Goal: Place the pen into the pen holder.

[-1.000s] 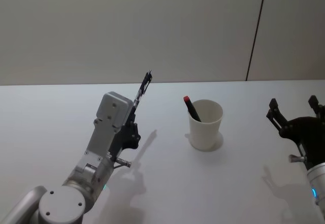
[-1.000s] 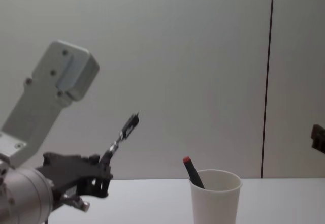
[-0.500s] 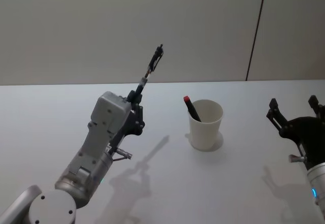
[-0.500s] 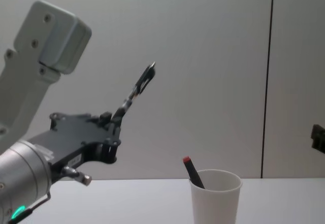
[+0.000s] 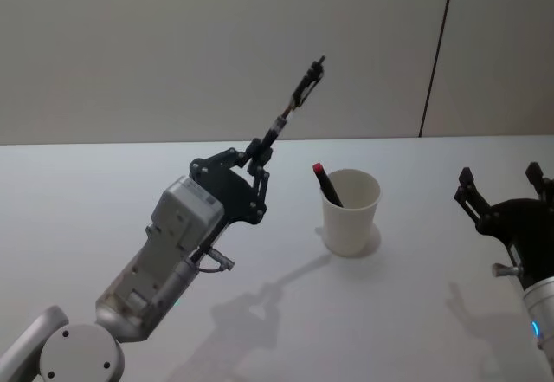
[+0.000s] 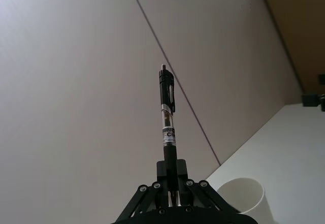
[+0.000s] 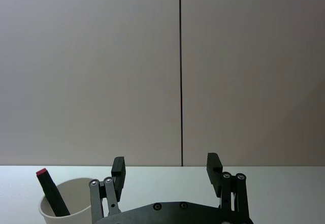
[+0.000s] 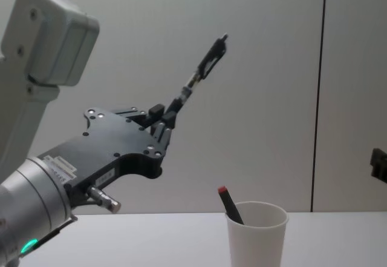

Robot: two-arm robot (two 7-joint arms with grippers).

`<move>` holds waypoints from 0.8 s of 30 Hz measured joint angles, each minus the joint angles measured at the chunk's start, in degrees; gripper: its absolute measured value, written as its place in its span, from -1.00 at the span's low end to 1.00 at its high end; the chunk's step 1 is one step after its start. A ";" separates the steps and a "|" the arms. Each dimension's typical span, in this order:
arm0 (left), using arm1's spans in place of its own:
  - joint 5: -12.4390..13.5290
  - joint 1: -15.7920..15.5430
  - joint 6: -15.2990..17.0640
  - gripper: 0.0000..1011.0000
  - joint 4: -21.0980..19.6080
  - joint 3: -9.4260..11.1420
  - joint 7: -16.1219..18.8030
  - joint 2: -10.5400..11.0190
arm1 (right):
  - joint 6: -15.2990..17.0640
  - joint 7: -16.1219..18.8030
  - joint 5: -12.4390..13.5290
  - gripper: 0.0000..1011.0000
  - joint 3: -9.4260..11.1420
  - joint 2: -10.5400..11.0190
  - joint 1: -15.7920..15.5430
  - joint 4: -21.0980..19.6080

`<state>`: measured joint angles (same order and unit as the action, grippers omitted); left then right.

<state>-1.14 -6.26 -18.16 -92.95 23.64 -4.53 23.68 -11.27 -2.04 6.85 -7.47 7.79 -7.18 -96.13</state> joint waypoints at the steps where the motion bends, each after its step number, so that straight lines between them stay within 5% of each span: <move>1: 0.00 -0.10 -0.84 -0.78 0.25 -0.01 -0.58 -0.03 | 0.00 0.00 0.00 0.98 0.00 0.00 0.00 0.00; 12: -3.72 -3.20 -12.50 -0.78 7.01 -0.18 -10.73 -1.37 | 0.00 0.00 0.00 0.98 0.00 0.00 0.00 0.00; 24: -13.54 -8.46 -23.13 -0.78 18.35 -0.05 -27.42 -3.84 | 0.00 0.00 0.00 0.98 0.00 0.00 0.00 0.00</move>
<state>-14.68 -14.72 -41.29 -74.60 23.59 -31.95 19.83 -11.27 -2.04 6.85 -7.47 7.79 -7.18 -96.13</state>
